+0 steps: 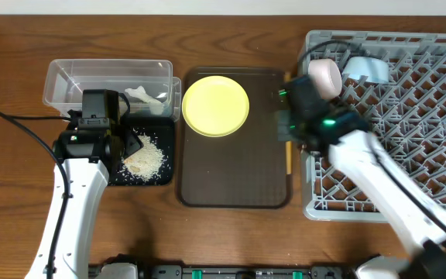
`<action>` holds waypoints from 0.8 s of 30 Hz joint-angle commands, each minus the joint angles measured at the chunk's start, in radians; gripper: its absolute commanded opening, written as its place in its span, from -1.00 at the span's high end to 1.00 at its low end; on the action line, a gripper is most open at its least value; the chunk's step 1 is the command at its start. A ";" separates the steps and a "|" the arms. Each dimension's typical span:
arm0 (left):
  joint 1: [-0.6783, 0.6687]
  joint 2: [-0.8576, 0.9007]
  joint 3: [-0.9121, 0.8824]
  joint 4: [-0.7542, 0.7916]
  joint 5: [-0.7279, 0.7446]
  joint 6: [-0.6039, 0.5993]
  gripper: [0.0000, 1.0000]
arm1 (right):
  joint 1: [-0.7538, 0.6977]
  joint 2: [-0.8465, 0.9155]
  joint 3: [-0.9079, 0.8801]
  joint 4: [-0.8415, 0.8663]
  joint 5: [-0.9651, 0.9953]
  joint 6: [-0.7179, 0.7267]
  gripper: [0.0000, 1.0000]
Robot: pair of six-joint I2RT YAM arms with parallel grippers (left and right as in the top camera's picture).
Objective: Sort waste into correct bins and load items into the dishwasher rack
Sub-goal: 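Drop the second chopstick into the rack beside the first, then grasp the yellow plate edge with the right gripper and lift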
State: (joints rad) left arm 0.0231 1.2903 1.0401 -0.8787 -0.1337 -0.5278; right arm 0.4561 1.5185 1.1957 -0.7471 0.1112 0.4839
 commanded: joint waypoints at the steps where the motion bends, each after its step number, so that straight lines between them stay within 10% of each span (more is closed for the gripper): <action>1: 0.005 -0.003 0.005 0.001 -0.005 -0.009 -0.40 | -0.065 -0.056 0.008 -0.046 0.016 -0.095 0.98; 15: 0.005 -0.003 0.005 0.001 -0.005 -0.009 -0.40 | -0.189 0.001 -0.050 -0.125 0.024 -0.175 0.97; 24: 0.005 -0.003 0.005 0.001 -0.005 -0.009 -0.40 | -0.187 0.016 -0.053 -0.078 0.004 -0.176 0.12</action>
State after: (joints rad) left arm 0.0227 1.2903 1.0401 -0.8776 -0.1341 -0.5278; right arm 0.2733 1.5425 1.1423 -0.8352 0.1158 0.3099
